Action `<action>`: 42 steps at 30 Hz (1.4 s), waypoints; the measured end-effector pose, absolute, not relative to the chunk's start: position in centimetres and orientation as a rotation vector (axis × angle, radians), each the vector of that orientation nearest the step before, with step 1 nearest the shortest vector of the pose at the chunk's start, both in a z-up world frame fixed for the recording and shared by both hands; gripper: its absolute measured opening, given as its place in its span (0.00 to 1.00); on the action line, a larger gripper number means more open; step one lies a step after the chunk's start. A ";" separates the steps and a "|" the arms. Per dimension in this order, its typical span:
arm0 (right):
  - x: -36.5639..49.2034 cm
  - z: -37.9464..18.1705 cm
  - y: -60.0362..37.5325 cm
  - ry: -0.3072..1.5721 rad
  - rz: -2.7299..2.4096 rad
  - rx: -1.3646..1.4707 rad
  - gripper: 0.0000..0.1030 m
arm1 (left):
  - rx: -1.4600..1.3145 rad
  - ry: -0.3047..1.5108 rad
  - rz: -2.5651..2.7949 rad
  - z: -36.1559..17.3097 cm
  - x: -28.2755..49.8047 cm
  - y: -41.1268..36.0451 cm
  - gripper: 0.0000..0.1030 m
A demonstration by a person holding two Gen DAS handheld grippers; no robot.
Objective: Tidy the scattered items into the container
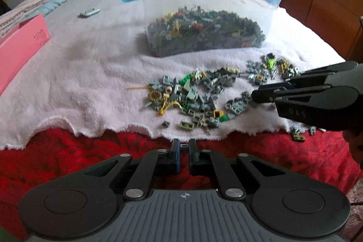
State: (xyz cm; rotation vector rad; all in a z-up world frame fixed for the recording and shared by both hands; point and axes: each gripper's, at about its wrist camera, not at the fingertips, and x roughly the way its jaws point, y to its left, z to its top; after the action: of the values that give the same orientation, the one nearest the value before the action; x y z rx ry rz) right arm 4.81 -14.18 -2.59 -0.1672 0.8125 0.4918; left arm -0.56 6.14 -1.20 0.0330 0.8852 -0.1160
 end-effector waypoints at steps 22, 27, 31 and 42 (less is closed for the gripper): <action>4.2 3.4 -16.4 0.723 0.491 -0.022 0.10 | -0.001 0.754 -0.145 4.3 2.9 4.5 0.09; 4.4 4.3 -16.7 0.702 0.476 -0.010 0.10 | -0.002 0.714 -0.143 5.8 4.3 4.0 0.09; 4.9 5.2 -16.9 0.679 0.470 0.008 0.10 | 0.008 0.699 -0.142 6.5 5.5 3.5 0.09; 6.1 7.6 -17.5 0.619 0.450 0.015 0.09 | -0.015 0.684 -0.135 7.9 8.1 2.9 0.09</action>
State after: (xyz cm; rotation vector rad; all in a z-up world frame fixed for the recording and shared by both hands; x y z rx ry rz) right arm 6.09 -17.52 7.63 0.0154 0.6189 0.4500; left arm 8.07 2.94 7.86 -0.0151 0.6842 -0.1351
